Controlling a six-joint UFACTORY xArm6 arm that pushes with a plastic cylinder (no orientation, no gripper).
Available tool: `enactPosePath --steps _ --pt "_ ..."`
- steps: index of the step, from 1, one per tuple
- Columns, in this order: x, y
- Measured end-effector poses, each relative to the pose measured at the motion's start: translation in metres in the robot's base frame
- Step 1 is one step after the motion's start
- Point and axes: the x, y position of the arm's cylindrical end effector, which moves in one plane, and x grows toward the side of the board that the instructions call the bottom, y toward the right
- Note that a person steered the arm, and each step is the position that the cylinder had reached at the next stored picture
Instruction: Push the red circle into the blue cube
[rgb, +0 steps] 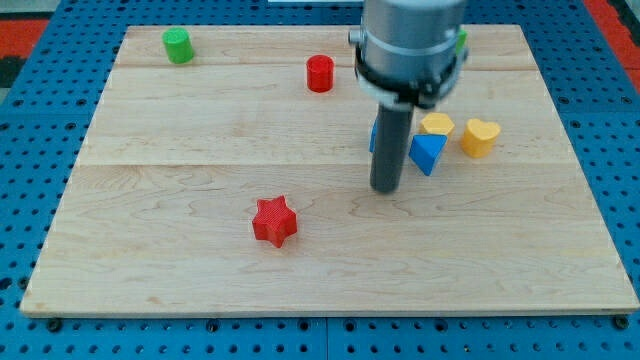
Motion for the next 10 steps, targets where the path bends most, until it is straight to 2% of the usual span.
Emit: enactPosePath --steps 1,2,3,4,5,7,8,10 --pt "0.069 -0.022" --pt "0.065 -0.111" --pt "0.017 -0.144" --pt "-0.037 -0.144" --pt "-0.052 -0.111" --pt "-0.015 -0.103" --pt "-0.013 -0.055" --pt "-0.058 -0.002"
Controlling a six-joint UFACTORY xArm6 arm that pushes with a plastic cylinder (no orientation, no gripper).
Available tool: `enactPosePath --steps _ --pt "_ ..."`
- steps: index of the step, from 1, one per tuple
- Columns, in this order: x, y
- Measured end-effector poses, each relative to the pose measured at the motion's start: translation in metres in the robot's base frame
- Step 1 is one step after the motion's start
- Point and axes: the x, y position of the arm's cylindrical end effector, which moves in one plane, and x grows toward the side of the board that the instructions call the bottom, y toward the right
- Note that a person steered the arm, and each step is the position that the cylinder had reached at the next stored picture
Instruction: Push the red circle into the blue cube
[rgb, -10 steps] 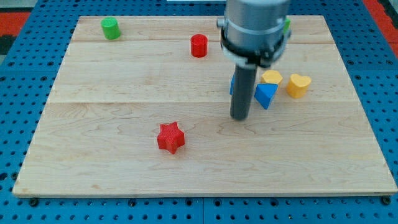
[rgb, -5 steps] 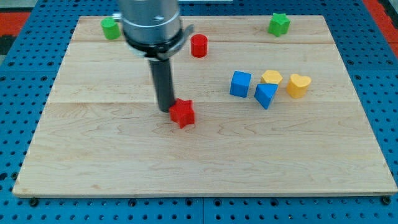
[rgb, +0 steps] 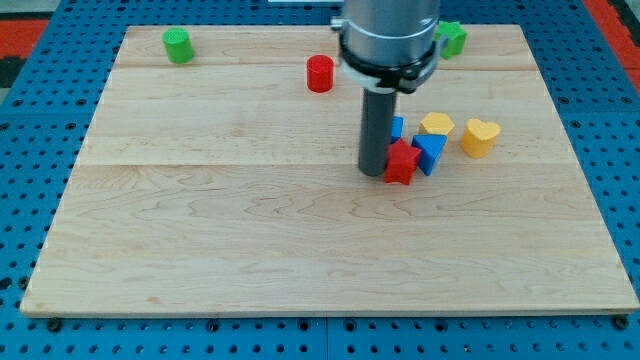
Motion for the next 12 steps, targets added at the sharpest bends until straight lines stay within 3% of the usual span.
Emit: enactPosePath --steps 1,2,3,4,5,6,7,9,11,12 --pt "0.002 -0.020" --pt "0.002 -0.106" --pt "-0.080 -0.161" --pt "-0.138 -0.079" --pt "-0.171 -0.006" --pt "-0.212 0.020" --pt "-0.243 -0.025" --pt "-0.181 -0.094" --pt "-0.177 -0.133" --pt "-0.144 -0.100"
